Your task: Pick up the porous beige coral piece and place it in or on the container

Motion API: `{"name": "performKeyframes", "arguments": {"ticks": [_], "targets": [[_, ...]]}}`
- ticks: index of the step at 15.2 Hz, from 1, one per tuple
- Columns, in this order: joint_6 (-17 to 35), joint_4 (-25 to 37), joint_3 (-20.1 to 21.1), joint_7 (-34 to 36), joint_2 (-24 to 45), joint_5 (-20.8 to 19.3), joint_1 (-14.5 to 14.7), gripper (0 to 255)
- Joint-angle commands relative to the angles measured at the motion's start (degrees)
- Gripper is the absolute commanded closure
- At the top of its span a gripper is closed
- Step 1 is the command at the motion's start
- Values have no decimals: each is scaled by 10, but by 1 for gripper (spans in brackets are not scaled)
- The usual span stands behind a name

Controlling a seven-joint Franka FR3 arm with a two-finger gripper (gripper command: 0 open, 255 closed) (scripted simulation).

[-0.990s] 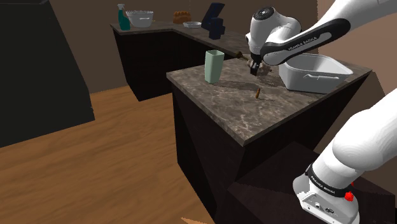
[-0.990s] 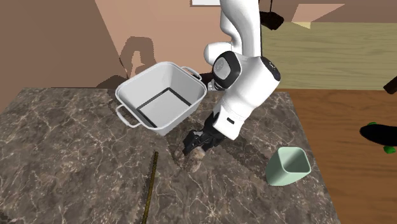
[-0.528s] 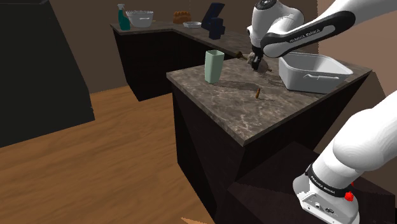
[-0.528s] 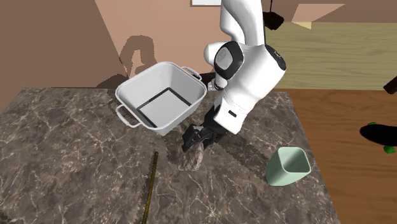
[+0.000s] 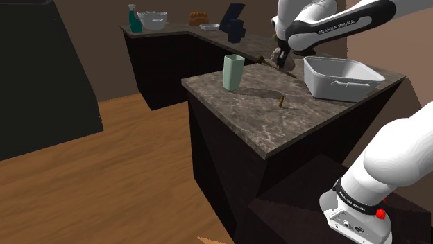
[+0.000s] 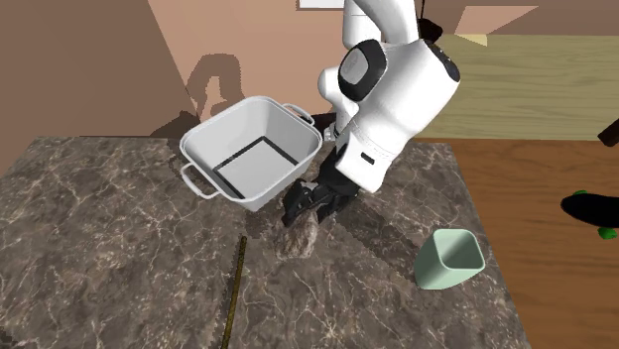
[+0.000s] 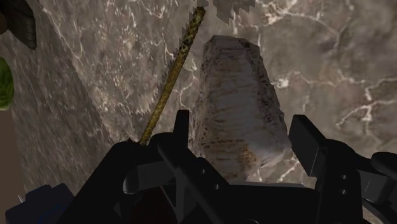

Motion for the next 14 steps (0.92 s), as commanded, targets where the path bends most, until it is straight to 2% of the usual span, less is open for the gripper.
{"name": "performKeyframes", "arguments": {"ticks": [1, 14], "targets": [[-13, 12, 1, -10, -3, 6, 2, 255], [-94, 97, 7, -65, -12, 38, 10, 255]]}}
